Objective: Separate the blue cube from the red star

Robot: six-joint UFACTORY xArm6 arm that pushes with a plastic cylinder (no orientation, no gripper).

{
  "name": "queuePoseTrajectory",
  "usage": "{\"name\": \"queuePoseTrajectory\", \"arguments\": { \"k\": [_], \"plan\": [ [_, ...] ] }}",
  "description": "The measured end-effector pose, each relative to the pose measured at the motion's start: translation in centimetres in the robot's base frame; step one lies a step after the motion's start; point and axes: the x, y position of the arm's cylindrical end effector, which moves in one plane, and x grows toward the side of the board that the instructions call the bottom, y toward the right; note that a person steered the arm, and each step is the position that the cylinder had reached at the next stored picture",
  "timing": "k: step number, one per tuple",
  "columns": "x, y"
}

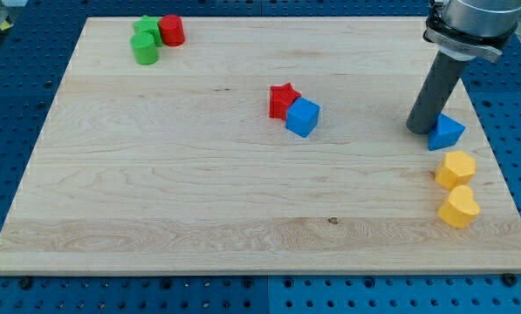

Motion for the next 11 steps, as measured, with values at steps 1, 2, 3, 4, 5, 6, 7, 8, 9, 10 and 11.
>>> {"name": "queuePoseTrajectory", "arguments": {
  "k": [1, 2, 3, 4, 5, 6, 7, 8, 9, 10, 11],
  "plan": [
    [0.0, -1.1],
    [0.7, -6.0],
    [3.5, -9.9],
    [4.8, -15.5],
    [3.6, -18.4],
    [1.2, -17.5],
    [0.2, -15.5],
    [-1.1, -16.0],
    [-2.5, -19.5],
    [-4.3, -19.6],
    [-4.4, -17.2]
  ]
}}
